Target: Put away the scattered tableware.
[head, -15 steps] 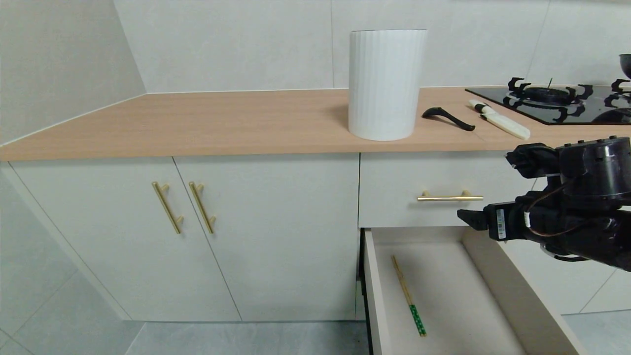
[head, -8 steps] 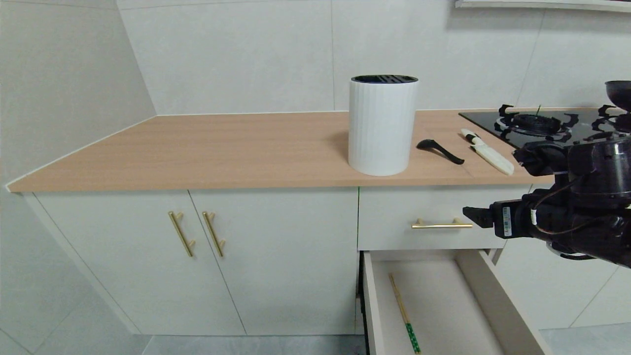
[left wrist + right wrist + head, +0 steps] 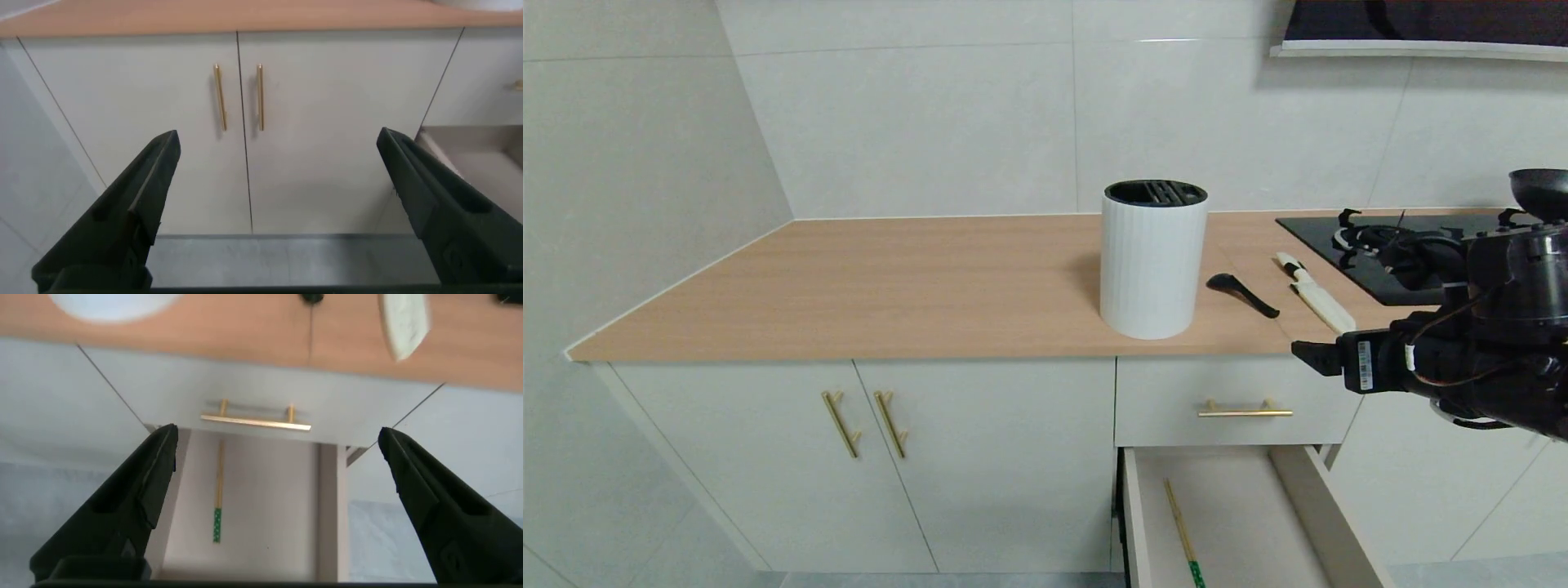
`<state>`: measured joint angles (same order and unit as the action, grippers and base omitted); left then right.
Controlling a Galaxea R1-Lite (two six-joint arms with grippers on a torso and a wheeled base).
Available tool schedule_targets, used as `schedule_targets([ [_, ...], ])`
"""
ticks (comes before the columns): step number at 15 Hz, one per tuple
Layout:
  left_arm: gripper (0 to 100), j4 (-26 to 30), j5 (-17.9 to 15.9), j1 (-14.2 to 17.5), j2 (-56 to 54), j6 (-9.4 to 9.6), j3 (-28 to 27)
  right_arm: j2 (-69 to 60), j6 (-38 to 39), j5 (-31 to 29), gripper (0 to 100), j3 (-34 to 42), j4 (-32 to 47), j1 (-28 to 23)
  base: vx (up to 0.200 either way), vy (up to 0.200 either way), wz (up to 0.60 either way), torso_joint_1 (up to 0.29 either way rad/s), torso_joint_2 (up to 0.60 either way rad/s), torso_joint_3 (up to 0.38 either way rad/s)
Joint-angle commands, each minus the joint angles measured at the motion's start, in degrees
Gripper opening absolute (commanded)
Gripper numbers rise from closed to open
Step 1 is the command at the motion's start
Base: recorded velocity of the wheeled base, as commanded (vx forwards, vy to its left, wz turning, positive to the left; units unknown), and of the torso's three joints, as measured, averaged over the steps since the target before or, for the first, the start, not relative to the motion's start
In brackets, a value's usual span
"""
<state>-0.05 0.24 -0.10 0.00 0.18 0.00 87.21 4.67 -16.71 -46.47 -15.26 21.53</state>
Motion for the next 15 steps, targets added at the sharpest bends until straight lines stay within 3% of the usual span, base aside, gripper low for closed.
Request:
schedule_targets([
  [1, 100, 0.0, 0.0, 0.0, 0.0, -0.01, 0.0, 0.2, 0.0, 0.0, 100, 0.1, 0.0, -0.3, 0.0, 0.0, 0.0, 0.227, -0.51, -0.295],
  [6, 100, 0.0, 0.0, 0.0, 0.0, -0.01, 0.0, 0.5, -1.4, 0.9, 100, -0.1, 0.0, -2.5, 0.0, 0.0, 0.0, 0.215, -0.47, -0.255],
  [12, 100, 0.0, 0.0, 0.0, 0.0, -0.01, 0.0, 12.5, -7.7, 14.8, 100, -10.9, -7.8, -13.8, 0.0, 0.0, 0.0, 0.022, -0.04, -0.023],
  [15, 100, 0.0, 0.0, 0.0, 0.0, -0.01, 0.0, 18.8, -9.8, 21.3, 100, -19.0, -8.9, -15.0, 0.0, 0.0, 0.0, 0.0, 0.0, 0.0],
])
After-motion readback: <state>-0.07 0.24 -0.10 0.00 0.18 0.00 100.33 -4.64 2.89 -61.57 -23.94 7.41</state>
